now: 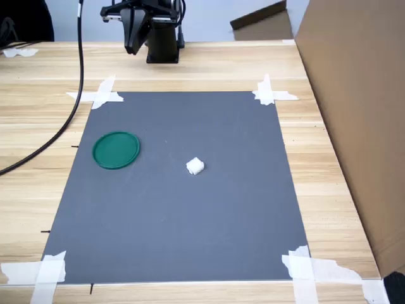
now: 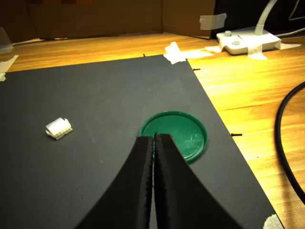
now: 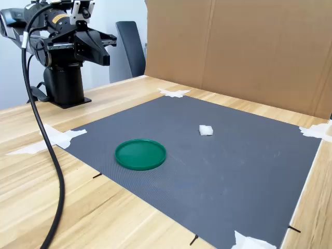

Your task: Grasp a white terminal and put it in the green lid.

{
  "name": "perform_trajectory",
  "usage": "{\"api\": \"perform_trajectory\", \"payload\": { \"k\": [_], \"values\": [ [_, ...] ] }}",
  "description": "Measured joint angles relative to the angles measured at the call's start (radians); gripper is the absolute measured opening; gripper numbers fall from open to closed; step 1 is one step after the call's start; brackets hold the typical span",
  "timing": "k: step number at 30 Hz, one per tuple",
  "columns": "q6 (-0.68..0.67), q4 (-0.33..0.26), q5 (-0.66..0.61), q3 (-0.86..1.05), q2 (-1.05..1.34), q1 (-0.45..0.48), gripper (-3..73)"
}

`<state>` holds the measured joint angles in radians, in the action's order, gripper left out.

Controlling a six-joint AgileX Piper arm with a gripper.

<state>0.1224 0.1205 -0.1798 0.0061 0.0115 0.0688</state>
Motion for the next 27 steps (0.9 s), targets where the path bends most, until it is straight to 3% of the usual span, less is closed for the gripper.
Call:
{"api": "perform_trajectory", "payload": {
  "k": [18,27],
  "values": [
    [-0.031,0.0,-0.002,-0.003,-0.006,0.0,-2.8],
    [-0.088,0.0,-0.021,-0.145,-0.249,0.0,-2.8]
  ]
}}
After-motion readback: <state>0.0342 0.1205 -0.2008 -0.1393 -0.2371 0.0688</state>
